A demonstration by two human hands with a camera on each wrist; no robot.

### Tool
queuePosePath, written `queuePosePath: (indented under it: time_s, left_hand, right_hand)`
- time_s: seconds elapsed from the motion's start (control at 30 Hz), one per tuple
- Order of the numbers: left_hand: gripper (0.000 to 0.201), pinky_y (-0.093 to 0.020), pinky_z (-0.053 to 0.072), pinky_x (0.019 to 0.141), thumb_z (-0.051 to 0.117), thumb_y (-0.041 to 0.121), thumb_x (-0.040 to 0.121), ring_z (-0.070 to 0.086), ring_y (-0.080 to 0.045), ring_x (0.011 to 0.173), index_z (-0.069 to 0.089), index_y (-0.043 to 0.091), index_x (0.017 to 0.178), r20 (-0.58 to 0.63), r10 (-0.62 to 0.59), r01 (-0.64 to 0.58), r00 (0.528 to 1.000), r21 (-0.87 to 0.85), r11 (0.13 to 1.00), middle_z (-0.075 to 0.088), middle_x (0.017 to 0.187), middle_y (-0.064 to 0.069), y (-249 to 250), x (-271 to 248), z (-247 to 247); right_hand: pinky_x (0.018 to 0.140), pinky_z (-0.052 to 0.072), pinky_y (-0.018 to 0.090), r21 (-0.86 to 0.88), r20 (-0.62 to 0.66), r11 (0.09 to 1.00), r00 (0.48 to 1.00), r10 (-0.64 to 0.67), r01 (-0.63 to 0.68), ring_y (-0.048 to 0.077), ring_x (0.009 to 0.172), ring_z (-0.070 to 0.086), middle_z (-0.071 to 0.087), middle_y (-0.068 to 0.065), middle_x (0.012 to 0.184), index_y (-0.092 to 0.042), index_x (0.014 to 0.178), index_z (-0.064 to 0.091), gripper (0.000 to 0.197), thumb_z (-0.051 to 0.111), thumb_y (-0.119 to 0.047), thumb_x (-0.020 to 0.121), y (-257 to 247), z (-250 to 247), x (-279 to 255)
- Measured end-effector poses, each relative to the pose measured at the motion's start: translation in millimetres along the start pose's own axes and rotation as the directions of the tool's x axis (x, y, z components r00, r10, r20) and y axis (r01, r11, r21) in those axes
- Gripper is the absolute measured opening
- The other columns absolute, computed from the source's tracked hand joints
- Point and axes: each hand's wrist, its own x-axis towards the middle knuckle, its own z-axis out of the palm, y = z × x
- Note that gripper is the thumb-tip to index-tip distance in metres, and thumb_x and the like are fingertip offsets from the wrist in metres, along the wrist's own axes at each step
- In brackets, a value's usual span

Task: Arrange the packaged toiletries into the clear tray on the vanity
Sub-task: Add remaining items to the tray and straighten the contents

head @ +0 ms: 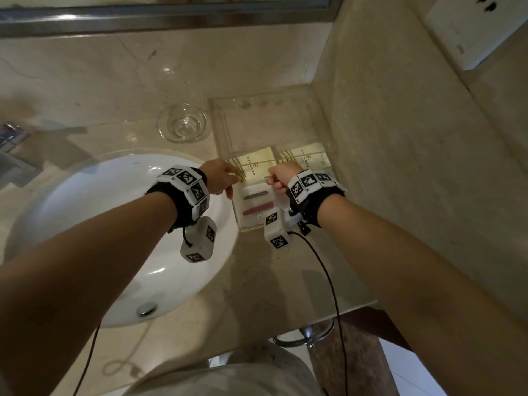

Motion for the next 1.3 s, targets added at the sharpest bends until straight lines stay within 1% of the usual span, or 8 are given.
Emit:
queuePosePath:
  time_s: [0.33, 0.53, 0.63, 0.7, 0.87, 0.93, 1.1, 1.3]
  left_hand:
    - [0.025, -0.010, 0.039, 0.039, 0.049, 0.019, 0.093, 0.043, 0.002, 0.027, 0.066, 0.006, 0.106, -0.127, 0.041, -0.054, 0.991, -0.096, 0.994, 0.055, 0.034, 0.017, 21, 6, 0]
    - [0.030, -0.009, 0.033, 0.033, 0.049, 0.019, 0.094, 0.040, -0.001, 0.025, 0.061, 0.007, 0.118, -0.034, 0.068, -0.073, 0.997, -0.159, 0.985, 0.054, 0.031, 0.012, 63, 12, 28]
    - [0.036, -0.010, 0.031, 0.033, 0.048, 0.017, 0.094, 0.039, -0.005, 0.030, 0.053, 0.005, 0.128, 0.022, 0.025, -0.021, 0.999, -0.176, 0.984, 0.056, 0.034, 0.007, 75, 14, 44]
    - [0.032, -0.016, 0.034, 0.040, 0.046, 0.016, 0.094, 0.039, -0.013, 0.041, 0.057, 0.004, 0.121, 0.056, 0.001, 0.008, 0.998, -0.156, 0.988, 0.061, 0.044, 0.003, 79, 16, 53]
    - [0.032, -0.020, 0.032, 0.041, 0.040, 0.010, 0.096, 0.041, -0.016, 0.036, 0.053, 0.007, 0.067, 0.125, -0.062, 0.077, 0.990, -0.115, 0.990, 0.061, 0.048, -0.003, 88, 23, 60]
    - [0.034, -0.021, 0.031, 0.041, 0.039, 0.010, 0.096, 0.040, -0.012, 0.025, 0.051, 0.007, 0.065, 0.133, -0.080, 0.096, 0.988, -0.120, 0.988, 0.059, 0.039, -0.001, 92, 25, 60]
    - [0.011, -0.023, 0.032, 0.045, 0.049, 0.002, 0.092, 0.038, -0.016, 0.048, 0.059, 0.003, 0.097, 0.139, -0.029, 0.032, 0.990, -0.017, 0.999, 0.058, 0.087, -0.013, 99, 24, 61]
    - [0.024, -0.007, 0.022, 0.031, 0.046, 0.017, 0.095, 0.029, -0.007, 0.024, 0.052, 0.009, 0.072, 0.145, -0.066, 0.082, 0.987, -0.110, 0.990, 0.059, 0.037, 0.003, 99, 30, 59]
  right_hand:
    - [0.025, 0.031, 0.006, 0.051, -0.040, 0.995, 0.995, -0.088, 0.090, -0.006, 0.019, 0.041, 0.044, 0.000, 0.065, -0.014, 0.066, 0.041, 0.031, 0.040, -0.007, 0.096, 10, -13, 4]
    - [0.027, 0.034, 0.006, -0.028, -0.126, 0.994, 0.987, -0.104, 0.101, 0.006, 0.050, 0.048, 0.045, -0.001, 0.066, -0.018, 0.067, 0.042, 0.030, 0.043, -0.007, 0.095, 27, -55, -3]
    - [0.030, 0.036, 0.007, -0.082, -0.157, 0.992, 0.982, -0.108, 0.095, 0.007, 0.054, 0.043, 0.044, -0.002, 0.066, -0.008, 0.094, 0.057, 0.016, 0.042, -0.006, 0.095, 37, -70, -6]
    - [0.037, 0.038, 0.010, -0.160, -0.185, 0.983, 0.975, -0.123, 0.094, 0.006, 0.053, 0.043, 0.044, -0.003, 0.064, 0.002, 0.121, 0.056, 0.031, 0.041, -0.007, 0.095, 44, -76, -6]
    - [0.054, 0.040, 0.021, -0.282, -0.193, 0.956, 0.971, -0.138, 0.079, 0.014, 0.058, 0.046, 0.049, 0.003, 0.068, 0.005, 0.124, 0.055, 0.034, 0.042, 0.002, 0.092, 54, -79, -6]
    - [0.072, 0.049, 0.031, -0.322, -0.201, 0.943, 0.967, -0.154, 0.083, 0.026, 0.082, 0.058, 0.060, 0.012, 0.091, 0.003, 0.122, 0.056, 0.034, 0.042, 0.003, 0.092, 54, -79, -6]
    - [0.099, 0.048, 0.038, -0.473, -0.180, 0.878, 0.968, -0.175, 0.070, 0.031, 0.116, 0.057, 0.055, 0.014, 0.131, -0.008, 0.129, 0.053, 0.035, 0.042, -0.010, 0.096, 54, -82, -10]
    - [0.103, 0.045, 0.035, -0.551, -0.147, 0.829, 0.966, -0.213, 0.099, 0.029, 0.122, 0.053, 0.053, 0.012, 0.135, -0.009, 0.130, 0.055, 0.036, 0.041, -0.008, 0.096, 53, -87, -10]
